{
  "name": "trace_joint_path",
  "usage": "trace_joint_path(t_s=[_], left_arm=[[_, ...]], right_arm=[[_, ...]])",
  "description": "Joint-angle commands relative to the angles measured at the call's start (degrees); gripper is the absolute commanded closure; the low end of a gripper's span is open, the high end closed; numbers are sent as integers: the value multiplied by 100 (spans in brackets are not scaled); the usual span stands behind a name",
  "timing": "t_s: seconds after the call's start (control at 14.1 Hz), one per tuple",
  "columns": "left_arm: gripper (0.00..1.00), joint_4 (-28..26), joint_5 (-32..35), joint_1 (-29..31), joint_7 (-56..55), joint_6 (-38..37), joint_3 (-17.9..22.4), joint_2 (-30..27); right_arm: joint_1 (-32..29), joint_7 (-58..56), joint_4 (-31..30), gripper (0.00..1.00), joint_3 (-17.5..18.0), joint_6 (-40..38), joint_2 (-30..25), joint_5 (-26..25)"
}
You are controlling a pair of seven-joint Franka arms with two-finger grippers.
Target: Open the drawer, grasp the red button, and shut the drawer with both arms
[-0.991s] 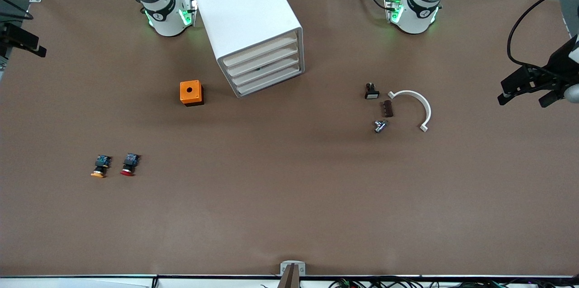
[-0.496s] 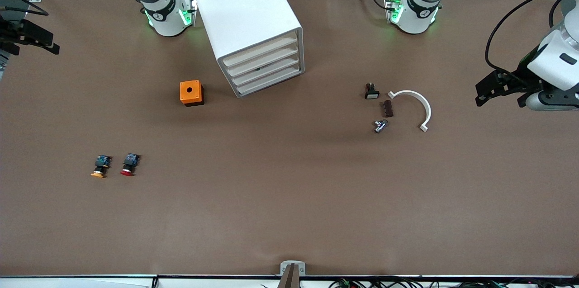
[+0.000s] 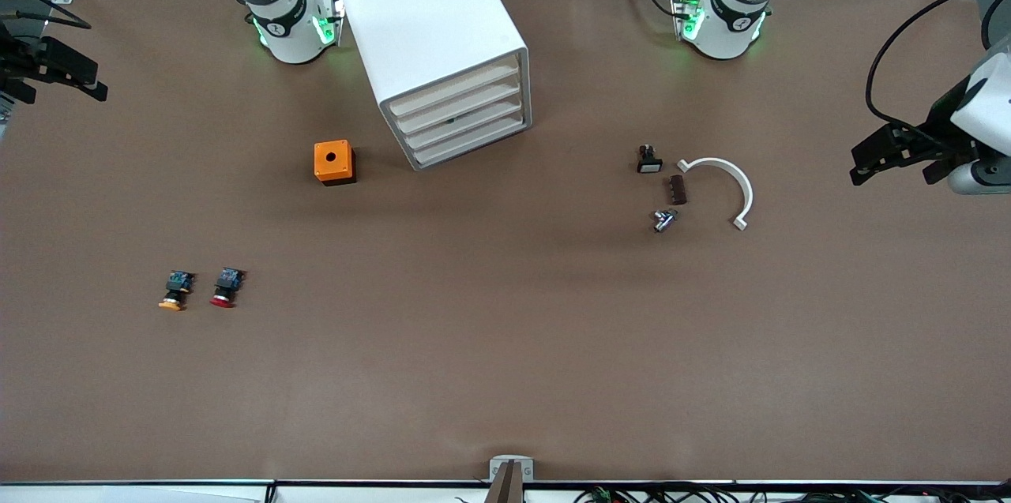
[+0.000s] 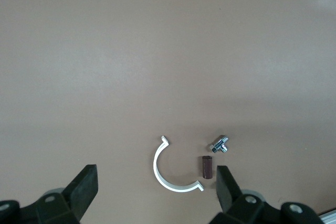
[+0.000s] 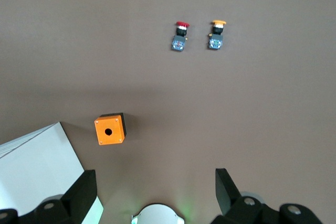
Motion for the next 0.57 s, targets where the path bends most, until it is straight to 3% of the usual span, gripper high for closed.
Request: trace_joint_path(t_s=[0.0,0.5], left_arm=[[1,97,43,4,-17,-130,-12,-38],[1,97,43,21,-18,-130,-12,-38]], right_arm=[[-45,11,-81,0,27,179,-153,-57],[-107,46,-90,0,-52,267,-197,57]])
